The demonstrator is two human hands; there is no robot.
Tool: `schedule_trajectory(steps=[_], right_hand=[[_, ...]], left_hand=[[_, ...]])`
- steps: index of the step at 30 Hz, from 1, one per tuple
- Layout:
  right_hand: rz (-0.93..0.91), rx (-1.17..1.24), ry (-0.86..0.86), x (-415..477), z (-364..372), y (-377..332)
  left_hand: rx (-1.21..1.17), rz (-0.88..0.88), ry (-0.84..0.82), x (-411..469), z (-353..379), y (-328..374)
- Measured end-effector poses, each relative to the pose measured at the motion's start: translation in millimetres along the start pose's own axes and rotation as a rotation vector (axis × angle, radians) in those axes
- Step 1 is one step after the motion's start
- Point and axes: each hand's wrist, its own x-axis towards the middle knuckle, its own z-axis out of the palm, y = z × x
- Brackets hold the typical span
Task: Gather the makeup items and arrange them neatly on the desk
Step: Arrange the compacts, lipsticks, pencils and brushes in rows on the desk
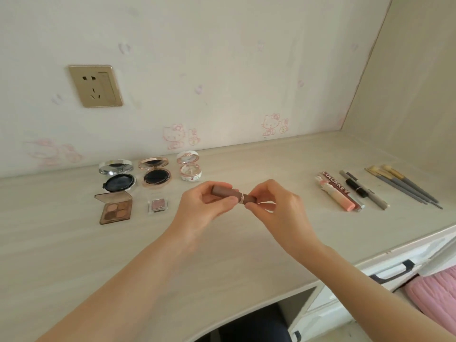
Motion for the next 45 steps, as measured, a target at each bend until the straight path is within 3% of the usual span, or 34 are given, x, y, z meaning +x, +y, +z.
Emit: schedule_trajectory(steps=[3, 8, 19, 26, 30, 35, 40, 45], right_hand=[[0.026, 0.061, -0.008, -0.1, 18.7, -10.3], [-0.021, -0.004, -0.079, 2.5, 38.7, -16.7], [-0.076, -0.061, -0.21, 25.8, 56.3, -42.3], [0.051, 0.163, -0.173, 31.8, 56.5, -38.9], [0.076, 0.154, -0.285, 31.5, 52.6, -37.9], [-0.078, -0.12, -0.479, 27.1, 46.2, -36.5], [-0.337, -0.356, -0.509, 20.3, 47.3, -30.6], [-0.476, -0.511, -0.425, 15.8, 53.1, -22.1]], left_hand=[[-0.172, -0.04, 0.032, -6.0, -8.2, -0.5], [-0.208, -0.069, 0.088, -12.2, -27.6, 2.6], [0.155, -0.051, 0.035, -25.8, -50.7, 10.3], [0.205, -0.126, -0.022, -29.5, -65.2, 11.1], [0.346, -0.056, -0.031, -28.2, -74.3, 13.8], [0.851, 0.163, -0.012, -29.4, -82.2, 16.5], [0.948, 0.274, -0.055, -33.9, -80.7, 20.5], [1.022, 0.19, -0.113, -35.5, -74.5, 17.9]])
